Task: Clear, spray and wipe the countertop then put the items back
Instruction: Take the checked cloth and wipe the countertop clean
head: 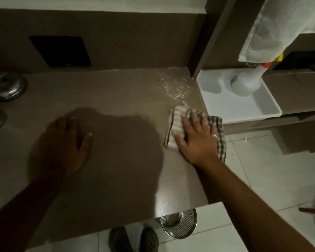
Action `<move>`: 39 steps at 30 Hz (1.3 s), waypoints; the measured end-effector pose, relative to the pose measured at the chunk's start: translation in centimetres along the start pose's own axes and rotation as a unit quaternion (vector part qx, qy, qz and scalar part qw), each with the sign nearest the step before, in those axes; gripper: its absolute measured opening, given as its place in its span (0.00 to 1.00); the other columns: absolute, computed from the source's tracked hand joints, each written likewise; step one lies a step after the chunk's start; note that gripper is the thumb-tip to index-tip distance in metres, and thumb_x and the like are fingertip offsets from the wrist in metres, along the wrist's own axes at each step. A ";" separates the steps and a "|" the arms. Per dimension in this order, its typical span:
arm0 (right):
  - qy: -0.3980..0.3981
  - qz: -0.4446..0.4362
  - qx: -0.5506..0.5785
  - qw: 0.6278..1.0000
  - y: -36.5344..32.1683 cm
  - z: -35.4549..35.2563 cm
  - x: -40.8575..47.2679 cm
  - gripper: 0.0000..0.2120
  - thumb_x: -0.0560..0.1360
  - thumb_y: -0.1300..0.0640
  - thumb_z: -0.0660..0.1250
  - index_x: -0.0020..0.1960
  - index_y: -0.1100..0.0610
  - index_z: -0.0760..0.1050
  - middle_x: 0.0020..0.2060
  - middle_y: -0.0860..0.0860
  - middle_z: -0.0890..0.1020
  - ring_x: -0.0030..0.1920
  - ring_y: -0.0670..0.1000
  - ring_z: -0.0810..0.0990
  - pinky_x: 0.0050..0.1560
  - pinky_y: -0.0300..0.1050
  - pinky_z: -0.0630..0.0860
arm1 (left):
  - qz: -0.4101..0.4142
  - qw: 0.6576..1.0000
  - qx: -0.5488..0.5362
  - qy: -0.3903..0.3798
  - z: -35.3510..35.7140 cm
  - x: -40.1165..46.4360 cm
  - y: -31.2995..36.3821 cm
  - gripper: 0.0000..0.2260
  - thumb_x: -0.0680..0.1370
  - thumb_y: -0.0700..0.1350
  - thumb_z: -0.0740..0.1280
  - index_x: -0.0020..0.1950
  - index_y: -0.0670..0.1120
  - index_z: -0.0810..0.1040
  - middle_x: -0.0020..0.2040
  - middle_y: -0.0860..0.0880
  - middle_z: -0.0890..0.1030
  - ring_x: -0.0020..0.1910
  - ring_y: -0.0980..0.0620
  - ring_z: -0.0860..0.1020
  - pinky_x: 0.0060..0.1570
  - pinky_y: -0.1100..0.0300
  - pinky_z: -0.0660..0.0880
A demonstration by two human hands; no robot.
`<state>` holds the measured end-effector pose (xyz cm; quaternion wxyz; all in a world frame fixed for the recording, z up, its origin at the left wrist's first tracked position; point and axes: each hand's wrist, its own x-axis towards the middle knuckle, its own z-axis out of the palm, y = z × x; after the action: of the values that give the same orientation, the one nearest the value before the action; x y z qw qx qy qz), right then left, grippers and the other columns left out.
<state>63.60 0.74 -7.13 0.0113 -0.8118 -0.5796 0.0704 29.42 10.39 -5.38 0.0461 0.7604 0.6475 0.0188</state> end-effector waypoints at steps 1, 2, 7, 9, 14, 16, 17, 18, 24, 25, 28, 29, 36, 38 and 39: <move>0.003 0.047 0.010 0.999 -0.3 -0.3 2.2 0.34 0.76 0.30 0.39 0.79 0.43 0.45 0.80 0.50 0.45 0.79 0.57 0.41 0.75 0.63 0.39 | -0.001 1.000 -0.004 0.000 0.0 0.0 0.1 0.35 0.75 0.60 0.51 0.73 0.37 0.65 0.74 0.33 0.64 0.73 0.33 0.62 0.73 0.39 0.59; 0.006 0.098 0.024 0.995 -1.1 -0.6 4.7 0.36 0.76 0.31 0.38 0.79 0.46 0.44 0.80 0.52 0.44 0.79 0.58 0.40 0.75 0.64 0.39 | -0.003 1.000 -0.007 -0.003 0.0 0.0 0.2 0.35 0.75 0.60 0.51 0.73 0.37 0.64 0.74 0.32 0.63 0.73 0.33 0.61 0.73 0.39 0.57; -0.019 0.177 0.066 0.982 -10.9 -1.1 13.8 0.36 0.78 0.36 0.39 0.79 0.56 0.43 0.79 0.60 0.41 0.77 0.66 0.37 0.73 0.69 0.37 | -0.010 1.000 -0.018 -0.007 0.0 0.2 0.5 0.38 0.73 0.62 0.47 0.73 0.37 0.65 0.75 0.34 0.61 0.75 0.35 0.59 0.75 0.42 0.54; -0.040 0.009 0.052 0.998 -15.2 -0.4 13.4 0.35 0.78 0.36 0.41 0.79 0.54 0.44 0.79 0.58 0.42 0.78 0.64 0.38 0.74 0.68 0.38 | -0.003 1.000 0.001 0.006 -0.3 0.1 0.5 0.38 0.73 0.62 0.48 0.72 0.36 0.67 0.74 0.33 0.64 0.74 0.34 0.62 0.72 0.40 0.59; -0.046 -0.398 -0.038 0.915 -11.2 -1.5 13.4 0.31 0.78 0.35 0.52 0.78 0.46 0.56 0.79 0.52 0.54 0.79 0.57 0.49 0.76 0.58 0.42 | -0.001 1.000 0.018 0.015 -0.5 0.0 0.4 0.37 0.73 0.62 0.49 0.70 0.37 0.70 0.72 0.33 0.68 0.72 0.33 0.65 0.69 0.39 0.62; -0.048 -0.370 -0.055 0.926 -7.2 -2.3 16.1 0.30 0.79 0.36 0.51 0.78 0.45 0.53 0.80 0.51 0.52 0.79 0.55 0.47 0.76 0.55 0.41 | -0.010 1.000 -0.012 0.015 -0.1 0.2 0.3 0.37 0.72 0.62 0.49 0.70 0.37 0.70 0.73 0.33 0.67 0.72 0.32 0.64 0.70 0.38 0.61; -0.046 -0.322 -0.058 0.944 -5.6 -2.7 17.5 0.30 0.80 0.36 0.51 0.79 0.45 0.51 0.80 0.50 0.50 0.79 0.55 0.46 0.78 0.56 0.41 | -0.010 1.000 -0.020 0.018 0.2 0.3 0.2 0.37 0.72 0.62 0.50 0.70 0.37 0.70 0.72 0.33 0.67 0.72 0.32 0.64 0.70 0.38 0.61; -0.040 -0.267 -0.056 0.961 -4.3 -3.0 18.7 0.30 0.80 0.36 0.50 0.79 0.44 0.50 0.80 0.49 0.49 0.80 0.56 0.45 0.78 0.57 0.43 | -0.008 1.000 -0.021 0.020 0.3 0.4 0.1 0.37 0.73 0.62 0.50 0.69 0.36 0.71 0.72 0.33 0.68 0.71 0.31 0.65 0.69 0.37 0.62; 0.033 -0.052 -0.005 0.998 -3.6 -1.8 20.0 0.34 0.76 0.30 0.44 0.78 0.43 0.53 0.80 0.47 0.51 0.79 0.58 0.46 0.78 0.55 0.44 | -0.011 1.000 -0.004 0.000 0.1 0.5 0.1 0.36 0.73 0.63 0.49 0.70 0.39 0.71 0.72 0.34 0.67 0.72 0.33 0.65 0.69 0.38 0.63; 0.054 0.029 0.019 0.998 -4.7 -1.2 19.7 0.35 0.75 0.30 0.44 0.78 0.45 0.53 0.80 0.52 0.51 0.79 0.58 0.45 0.77 0.56 0.43 | -0.011 1.000 -0.001 -0.002 0.0 0.5 0.1 0.36 0.73 0.63 0.49 0.70 0.39 0.71 0.73 0.35 0.67 0.72 0.34 0.64 0.69 0.38 0.63; 0.036 0.266 0.105 0.958 -10.6 -1.0 19.4 0.38 0.76 0.32 0.45 0.80 0.52 0.48 0.79 0.62 0.44 0.78 0.63 0.40 0.73 0.67 0.37 | -0.014 1.000 0.004 -0.010 -0.3 0.4 0.3 0.36 0.73 0.62 0.48 0.71 0.40 0.70 0.73 0.35 0.67 0.73 0.34 0.64 0.69 0.39 0.63; 0.010 0.298 0.121 0.947 -13.1 -1.4 19.4 0.39 0.76 0.33 0.45 0.80 0.54 0.46 0.78 0.65 0.42 0.77 0.66 0.37 0.71 0.70 0.34 | -0.015 1.000 0.006 -0.011 -0.3 0.3 0.3 0.36 0.73 0.62 0.48 0.71 0.40 0.71 0.73 0.36 0.67 0.73 0.34 0.64 0.69 0.39 0.63; -0.056 -0.165 0.084 0.981 -28.1 0.8 15.7 0.36 0.77 0.37 0.55 0.79 0.54 0.52 0.79 0.60 0.46 0.78 0.64 0.43 0.75 0.66 0.41 | -0.004 1.000 -0.018 0.004 0.0 0.7 0.4 0.40 0.76 0.67 0.42 0.66 0.37 0.75 0.68 0.32 0.72 0.67 0.30 0.69 0.63 0.36 0.67; -0.075 -0.380 -0.011 0.922 -27.2 0.1 15.5 0.32 0.76 0.34 0.55 0.77 0.45 0.59 0.80 0.55 0.51 0.79 0.59 0.48 0.76 0.62 0.43 | 0.002 1.000 -0.021 0.009 -0.1 0.5 0.4 0.41 0.76 0.67 0.41 0.65 0.37 0.76 0.67 0.32 0.73 0.66 0.29 0.70 0.62 0.34 0.68; -0.066 -0.442 -0.057 0.893 -25.6 -0.3 16.3 0.31 0.76 0.34 0.54 0.76 0.44 0.60 0.80 0.54 0.53 0.79 0.58 0.49 0.77 0.61 0.44 | 0.003 1.000 -0.021 0.011 -0.1 0.4 0.3 0.41 0.75 0.68 0.41 0.65 0.39 0.76 0.68 0.32 0.73 0.67 0.29 0.70 0.62 0.34 0.67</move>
<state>44.81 24.50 -5.92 -0.0430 -0.4642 -0.8812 0.0783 29.82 10.78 -5.27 0.0550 0.7608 0.6453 0.0405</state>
